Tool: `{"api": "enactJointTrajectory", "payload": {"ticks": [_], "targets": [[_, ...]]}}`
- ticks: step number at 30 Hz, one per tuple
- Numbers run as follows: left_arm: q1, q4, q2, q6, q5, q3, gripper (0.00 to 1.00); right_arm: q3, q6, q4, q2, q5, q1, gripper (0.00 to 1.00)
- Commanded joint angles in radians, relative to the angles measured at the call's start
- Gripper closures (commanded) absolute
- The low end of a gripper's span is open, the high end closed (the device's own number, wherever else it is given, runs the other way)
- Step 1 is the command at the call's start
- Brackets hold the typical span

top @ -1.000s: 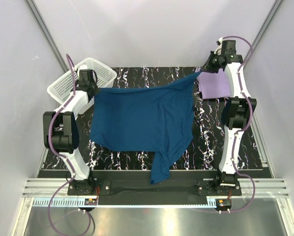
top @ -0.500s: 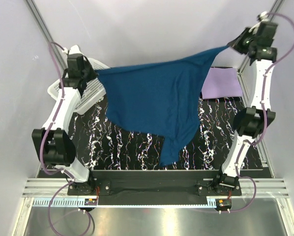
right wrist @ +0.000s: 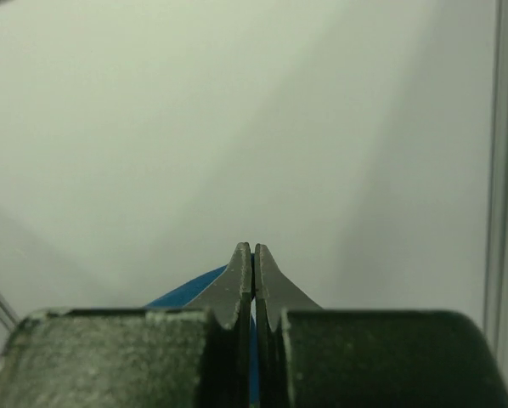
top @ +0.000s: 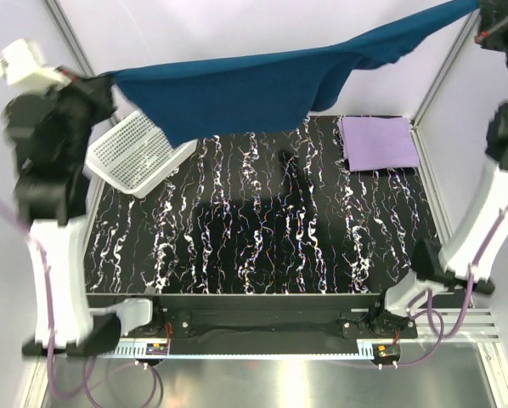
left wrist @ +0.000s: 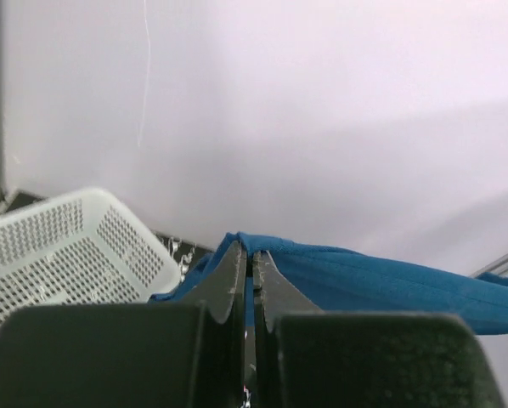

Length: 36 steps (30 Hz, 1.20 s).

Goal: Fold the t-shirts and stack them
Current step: Flatten the tshirt out

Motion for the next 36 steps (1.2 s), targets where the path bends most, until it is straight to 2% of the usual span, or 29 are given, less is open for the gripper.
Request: {"api": "enactJointTrajectory", "payload": {"ticks": [1,6,9,13,15,16,18,21,22,24,25,26,28,30,31,32,34,36], "targets": [[0.018,-0.105,-0.151,0.055,-0.095,0.027,1.00,0.005,-0.112,0.033,-0.151,0.101,-0.013,1.00],[0.017,-0.174,-0.352,0.103,-0.200,-0.043,1.00,-0.101,-0.192,0.066,-0.384,0.235,-0.013,1.00],[-0.012,-0.203,-0.423,0.124,-0.235,-0.045,1.00,-0.094,-0.242,0.072,-0.468,0.291,-0.013,1.00],[-0.047,-0.230,-0.460,0.167,-0.279,-0.055,1.00,-0.014,-0.278,0.083,-0.505,0.364,0.016,1.00],[-0.054,-0.237,-0.457,0.187,-0.315,-0.098,1.00,-0.059,-0.266,0.169,-0.536,0.375,0.053,1.00],[-0.054,-0.238,-0.454,0.193,-0.318,-0.120,1.00,-0.136,-0.249,0.201,-0.541,0.371,0.065,1.00],[-0.054,-0.212,-0.440,0.191,-0.322,-0.225,1.00,-0.202,-0.232,0.232,-0.515,0.325,0.075,1.00],[-0.054,-0.146,-0.425,0.159,-0.324,-0.356,1.00,-0.404,-0.193,0.250,-0.492,0.212,0.075,1.00],[-0.054,-0.096,-0.422,0.145,-0.326,-0.452,1.00,-0.604,-0.169,0.291,-0.502,0.176,0.075,1.00],[-0.054,-0.031,-0.422,0.116,-0.323,-0.564,1.00,-0.803,-0.146,0.417,-0.537,0.113,0.075,1.00],[-0.054,-0.005,-0.420,0.103,-0.330,-0.618,1.00,-0.978,-0.117,0.452,-0.544,0.105,0.075,1.00],[-0.052,0.045,-0.417,0.094,-0.335,-0.725,1.00,-1.064,-0.108,0.524,-0.551,0.098,0.075,1.00],[-0.052,0.073,-0.387,0.056,-0.355,-0.808,1.00,-1.279,-0.092,0.592,-0.545,0.081,0.075,1.00],[-0.051,0.113,-0.350,0.020,-0.368,-0.913,1.00,-1.401,-0.092,0.666,-0.512,0.043,0.075,1.00],[-0.049,0.130,-0.328,0.005,-0.369,-0.940,1.00,-1.522,-0.094,0.690,-0.498,0.039,0.075,1.00],[-0.049,0.136,-0.270,-0.009,-0.367,-0.957,1.00,-1.581,-0.086,0.767,-0.461,0.032,0.075,1.00],[-0.049,0.202,-0.206,0.005,-0.332,-0.973,1.00,-1.694,-0.084,0.799,-0.418,0.026,0.075,1.00],[-0.044,0.236,-0.097,0.005,-0.367,-0.991,1.00,-1.748,-0.074,0.891,-0.343,0.016,0.075,1.00]]}}
